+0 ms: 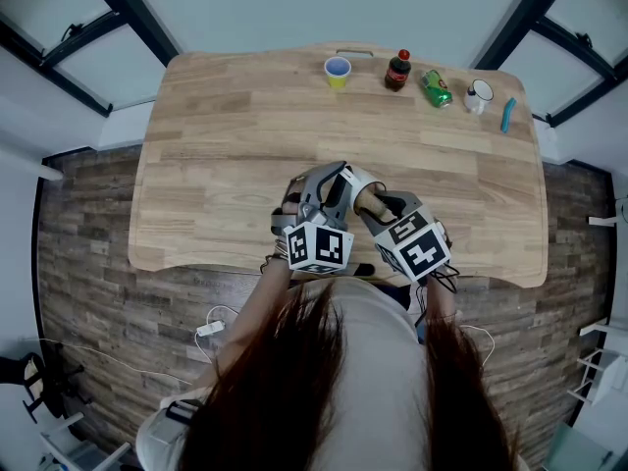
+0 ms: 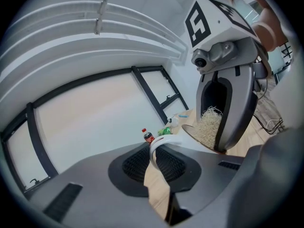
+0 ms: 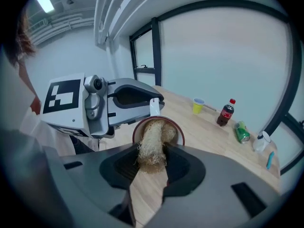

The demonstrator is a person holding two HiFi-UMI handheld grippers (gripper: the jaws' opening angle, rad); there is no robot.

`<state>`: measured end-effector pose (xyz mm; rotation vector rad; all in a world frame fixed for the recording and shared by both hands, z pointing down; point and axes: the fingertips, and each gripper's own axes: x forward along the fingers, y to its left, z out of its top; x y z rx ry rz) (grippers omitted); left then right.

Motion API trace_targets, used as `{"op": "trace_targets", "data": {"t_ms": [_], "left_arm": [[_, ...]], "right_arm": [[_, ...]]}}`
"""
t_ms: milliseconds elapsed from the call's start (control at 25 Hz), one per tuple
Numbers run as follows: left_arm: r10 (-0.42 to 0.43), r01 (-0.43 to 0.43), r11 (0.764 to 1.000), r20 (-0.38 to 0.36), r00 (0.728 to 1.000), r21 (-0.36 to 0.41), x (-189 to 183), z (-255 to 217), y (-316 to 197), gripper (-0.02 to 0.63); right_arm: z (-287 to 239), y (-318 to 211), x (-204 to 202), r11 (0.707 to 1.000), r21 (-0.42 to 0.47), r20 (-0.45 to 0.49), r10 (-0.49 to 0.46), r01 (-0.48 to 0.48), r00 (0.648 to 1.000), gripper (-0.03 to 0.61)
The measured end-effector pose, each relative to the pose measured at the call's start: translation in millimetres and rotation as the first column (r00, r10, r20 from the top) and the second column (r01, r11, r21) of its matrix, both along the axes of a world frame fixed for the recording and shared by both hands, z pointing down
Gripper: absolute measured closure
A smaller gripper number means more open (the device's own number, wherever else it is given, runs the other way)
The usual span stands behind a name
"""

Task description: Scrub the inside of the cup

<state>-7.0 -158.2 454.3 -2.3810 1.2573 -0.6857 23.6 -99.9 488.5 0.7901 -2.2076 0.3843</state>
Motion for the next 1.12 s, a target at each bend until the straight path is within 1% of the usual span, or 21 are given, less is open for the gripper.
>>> {"op": "trace_targets", "data": {"t_ms": [280,440,760,1120], "left_arm": [[-0.005,0.005,1.000,0.001,1.000,-0.016,-1,3,-1,0.568],[-0.013,0.012,1.000,-0.006,1.000,-0.025,-2,3,-3,0.568],[-0.054,0.051,0.997,-0.059,0.997,-0.054,-9,3,-6,0.568],[-0.090,0.082,0.993,-0.099,0.991,-0.083,-15,4,-10,0.568]], "right_arm": [[3,1,0,0.994,0.069,-0.097,-0.072,0.079,0.993,0.433],[3,0,0,0.990,0.098,-0.141,-0.092,0.106,0.986,0.432],[-3,-3,0,0.989,0.123,-0.127,-0.068,0.084,0.990,0.433],[-8,-6,-1,0.987,0.144,-0.131,-0.057,0.076,0.990,0.431]]}}
